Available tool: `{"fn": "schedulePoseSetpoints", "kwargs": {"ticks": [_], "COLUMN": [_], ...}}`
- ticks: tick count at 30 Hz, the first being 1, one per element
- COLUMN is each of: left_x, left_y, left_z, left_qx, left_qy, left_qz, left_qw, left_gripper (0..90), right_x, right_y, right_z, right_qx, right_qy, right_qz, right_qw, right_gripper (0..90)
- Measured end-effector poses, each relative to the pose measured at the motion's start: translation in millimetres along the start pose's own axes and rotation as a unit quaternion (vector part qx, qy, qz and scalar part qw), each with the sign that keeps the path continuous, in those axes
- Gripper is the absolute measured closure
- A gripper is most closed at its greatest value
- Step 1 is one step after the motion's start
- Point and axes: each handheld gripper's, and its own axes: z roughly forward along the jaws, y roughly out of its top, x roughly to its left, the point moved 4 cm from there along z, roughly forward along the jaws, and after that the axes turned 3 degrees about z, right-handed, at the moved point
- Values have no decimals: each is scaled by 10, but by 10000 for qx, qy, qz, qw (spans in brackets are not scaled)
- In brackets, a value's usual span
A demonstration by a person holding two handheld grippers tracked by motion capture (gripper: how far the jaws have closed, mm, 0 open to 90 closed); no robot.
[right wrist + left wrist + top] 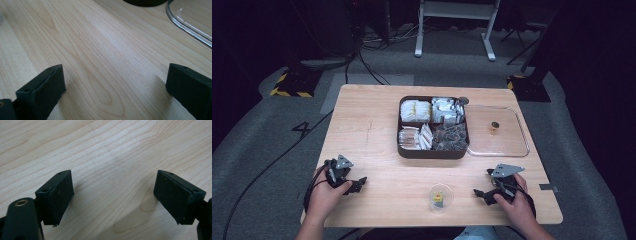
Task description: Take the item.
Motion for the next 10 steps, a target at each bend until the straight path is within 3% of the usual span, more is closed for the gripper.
{"fn": "schedulePoseSetpoints", "kwargs": {"ticks": [1, 3, 7, 10], "left_x": [26, 32, 25, 24], "left_y": [-3, -13, -16, -16], "left_z": [40, 66, 70, 70], "left_qx": [-181, -319, -271, -271], "left_qy": [-9, 19, 168, 175], "left_qz": [35, -35, -193, -205], "left_qw": [9998, 9995, 9993, 9993], "left_gripper": [128, 95, 52, 47], "right_x": [-1, -1, -8, -8], "right_y": [-1, -1, 2, 2], "right_z": [0, 1, 7, 7], "right_qx": [7, 17, 34, 34], "right_qy": [-14, -21, -50, -48], "right_qz": [5, 26, 55, 58], "right_qw": [10000, 10000, 10000, 10000], "right_gripper": [18, 14, 4, 4]}}
